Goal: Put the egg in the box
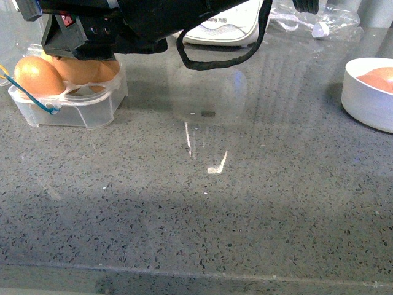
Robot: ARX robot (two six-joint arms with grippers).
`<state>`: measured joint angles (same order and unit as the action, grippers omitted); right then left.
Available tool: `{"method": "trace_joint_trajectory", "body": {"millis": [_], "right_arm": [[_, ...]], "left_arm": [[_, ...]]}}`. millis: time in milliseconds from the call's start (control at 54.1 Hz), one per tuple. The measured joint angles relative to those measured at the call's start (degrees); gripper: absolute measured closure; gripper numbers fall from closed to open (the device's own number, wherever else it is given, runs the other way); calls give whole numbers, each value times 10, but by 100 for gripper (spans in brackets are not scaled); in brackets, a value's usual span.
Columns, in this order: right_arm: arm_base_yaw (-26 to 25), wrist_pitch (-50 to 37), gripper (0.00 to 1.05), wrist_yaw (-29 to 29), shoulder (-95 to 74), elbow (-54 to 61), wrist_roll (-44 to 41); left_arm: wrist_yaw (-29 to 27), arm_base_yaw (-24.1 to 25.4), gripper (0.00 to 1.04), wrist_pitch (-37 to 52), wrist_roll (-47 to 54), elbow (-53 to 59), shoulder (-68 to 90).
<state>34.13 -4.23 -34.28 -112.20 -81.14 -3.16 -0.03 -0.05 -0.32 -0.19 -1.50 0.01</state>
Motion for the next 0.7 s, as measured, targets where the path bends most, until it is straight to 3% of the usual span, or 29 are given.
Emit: {"method": "trace_joint_trajectory", "body": {"millis": [425, 573, 703], "right_arm": [[-2, -12, 6, 13, 18, 11, 2], [-12, -54, 7, 39, 55, 50, 10], [-44, -111, 7, 152, 144, 142, 33]], "left_arm": [[0, 0, 7, 0, 0, 0, 0], [0, 0, 7, 0, 0, 0, 0], [0, 0, 7, 0, 0, 0, 0]]}}
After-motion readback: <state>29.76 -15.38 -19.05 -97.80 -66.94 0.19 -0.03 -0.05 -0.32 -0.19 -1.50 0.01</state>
